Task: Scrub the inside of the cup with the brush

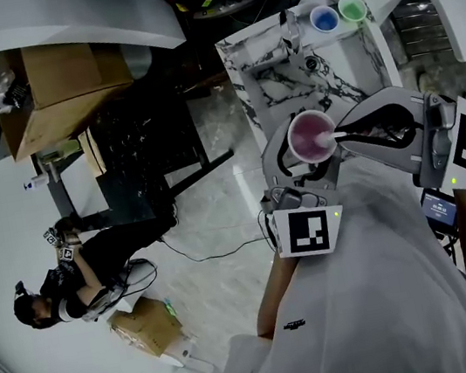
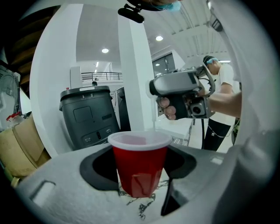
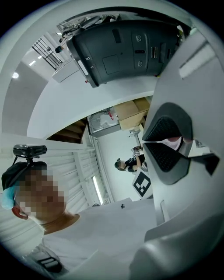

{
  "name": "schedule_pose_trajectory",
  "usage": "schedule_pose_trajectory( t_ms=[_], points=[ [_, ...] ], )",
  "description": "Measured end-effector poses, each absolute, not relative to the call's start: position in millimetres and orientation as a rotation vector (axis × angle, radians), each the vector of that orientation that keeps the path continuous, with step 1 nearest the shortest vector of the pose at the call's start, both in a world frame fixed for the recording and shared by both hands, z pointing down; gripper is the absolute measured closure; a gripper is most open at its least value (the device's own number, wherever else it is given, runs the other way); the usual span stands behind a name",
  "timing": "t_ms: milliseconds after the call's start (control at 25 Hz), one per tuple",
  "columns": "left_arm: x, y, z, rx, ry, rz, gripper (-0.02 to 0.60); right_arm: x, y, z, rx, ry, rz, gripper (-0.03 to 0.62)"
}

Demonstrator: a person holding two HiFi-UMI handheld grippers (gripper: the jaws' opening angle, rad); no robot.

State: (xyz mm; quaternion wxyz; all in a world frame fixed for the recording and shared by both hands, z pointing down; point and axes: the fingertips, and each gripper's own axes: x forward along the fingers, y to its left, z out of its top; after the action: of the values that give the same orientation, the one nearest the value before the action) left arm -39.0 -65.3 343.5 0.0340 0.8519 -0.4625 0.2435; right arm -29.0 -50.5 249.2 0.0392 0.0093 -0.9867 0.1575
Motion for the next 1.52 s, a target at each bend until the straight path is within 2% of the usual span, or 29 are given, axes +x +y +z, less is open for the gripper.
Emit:
schedule_pose_trajectory(
  t_ms=[240,680,1160,1520],
  points=[
    [-36,-59,342,2.628,-1.412,0.745,0.289,-22,-69,244,0.128,-3.058,0.414,0.572],
    [-33,-54,342,2.611,-1.386,0.718,0.29,-51,-72,222,0.08,-3.134,0.338,0.574],
    [-32,-49,346,2.616,-1.369,0.712,0.29,-66,-41,217,-0.063,-3.148,0.423,0.574],
    [-42,-52,335,2.665,-1.39,0.699,0.29,-52,-25,220,-0.035,-3.103,0.448,0.574]
  ],
)
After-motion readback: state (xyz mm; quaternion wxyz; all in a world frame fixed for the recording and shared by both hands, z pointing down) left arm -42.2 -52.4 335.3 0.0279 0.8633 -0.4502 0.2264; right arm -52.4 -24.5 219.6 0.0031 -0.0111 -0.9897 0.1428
